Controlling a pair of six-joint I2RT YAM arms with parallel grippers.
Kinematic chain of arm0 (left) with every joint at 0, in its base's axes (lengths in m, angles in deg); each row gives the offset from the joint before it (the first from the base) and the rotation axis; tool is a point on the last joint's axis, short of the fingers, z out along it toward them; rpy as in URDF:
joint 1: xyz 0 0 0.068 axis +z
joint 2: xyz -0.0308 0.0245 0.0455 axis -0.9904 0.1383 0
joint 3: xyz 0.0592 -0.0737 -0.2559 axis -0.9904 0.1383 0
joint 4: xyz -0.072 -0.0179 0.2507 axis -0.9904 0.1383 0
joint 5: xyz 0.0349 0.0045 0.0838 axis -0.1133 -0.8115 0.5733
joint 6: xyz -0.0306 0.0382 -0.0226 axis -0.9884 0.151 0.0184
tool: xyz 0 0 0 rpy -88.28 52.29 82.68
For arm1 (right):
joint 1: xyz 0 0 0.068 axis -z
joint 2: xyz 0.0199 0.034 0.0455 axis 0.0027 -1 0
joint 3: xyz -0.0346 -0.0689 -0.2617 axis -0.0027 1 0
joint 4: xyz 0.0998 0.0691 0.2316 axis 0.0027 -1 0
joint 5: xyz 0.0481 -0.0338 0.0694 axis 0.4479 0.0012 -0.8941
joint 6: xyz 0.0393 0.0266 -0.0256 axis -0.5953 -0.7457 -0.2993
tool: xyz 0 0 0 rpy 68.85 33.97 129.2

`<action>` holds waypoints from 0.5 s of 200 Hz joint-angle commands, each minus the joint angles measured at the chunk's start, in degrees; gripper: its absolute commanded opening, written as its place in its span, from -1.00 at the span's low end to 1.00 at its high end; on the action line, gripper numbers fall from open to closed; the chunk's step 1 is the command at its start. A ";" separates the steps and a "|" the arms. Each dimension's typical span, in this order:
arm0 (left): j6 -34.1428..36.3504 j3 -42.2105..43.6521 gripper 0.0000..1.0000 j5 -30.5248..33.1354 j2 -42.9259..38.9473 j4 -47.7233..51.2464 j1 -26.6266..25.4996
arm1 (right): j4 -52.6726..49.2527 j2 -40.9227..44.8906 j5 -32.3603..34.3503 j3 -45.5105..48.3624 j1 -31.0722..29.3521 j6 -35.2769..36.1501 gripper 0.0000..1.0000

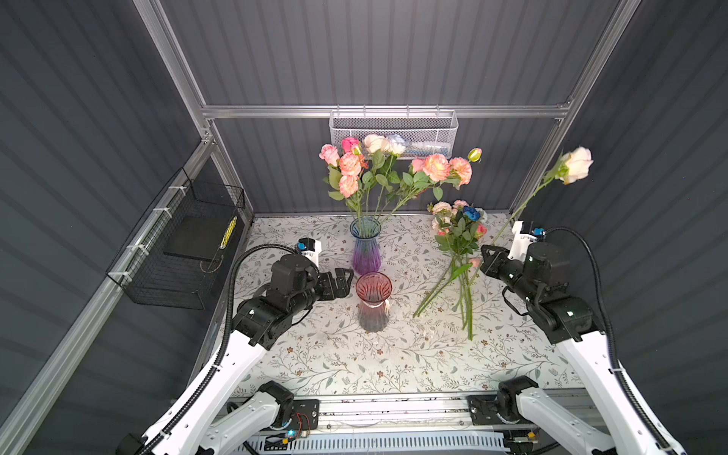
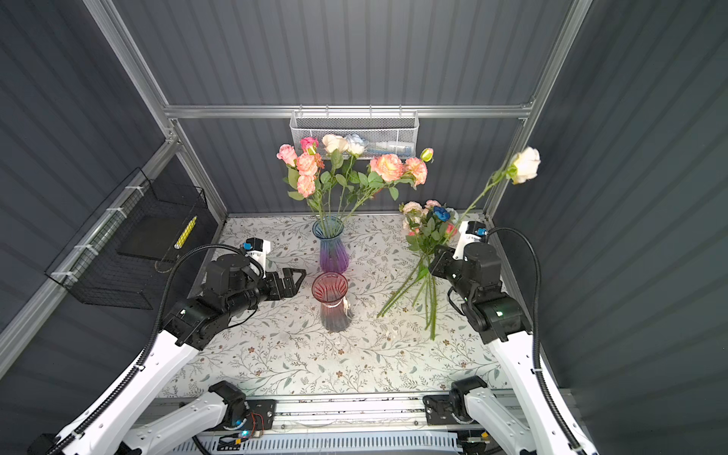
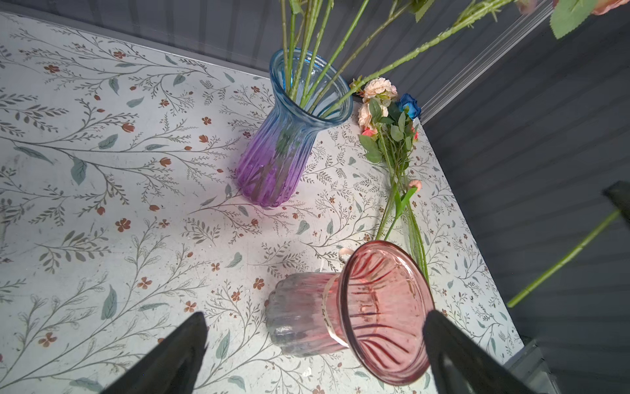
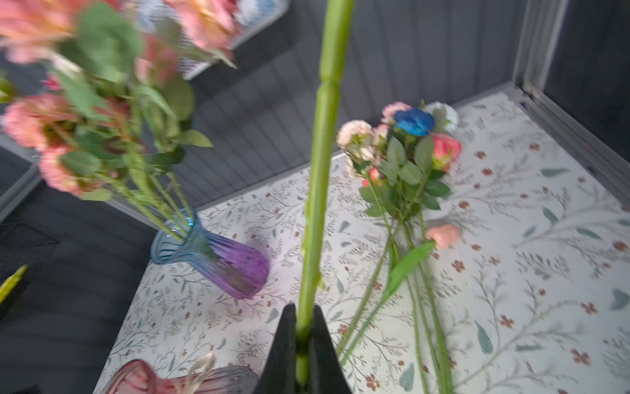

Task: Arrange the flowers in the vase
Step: 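Lift the white rose upright with the right gripper and carry it over the pink vase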

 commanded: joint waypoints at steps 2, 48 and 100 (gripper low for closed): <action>1.87 -2.54 1.00 1.47 -1.31 1.43 -0.18 | 2.55 -0.54 3.52 -7.11 -9.73 7.79 -1.00; 2.40 -3.34 0.99 2.13 -2.95 2.33 -0.15 | 7.93 -9.86 8.41 -19.25 -28.15 17.26 -1.00; 2.14 -2.85 0.99 2.14 -4.15 3.31 -0.17 | 20.85 -23.29 5.25 -23.34 -35.98 22.22 -1.00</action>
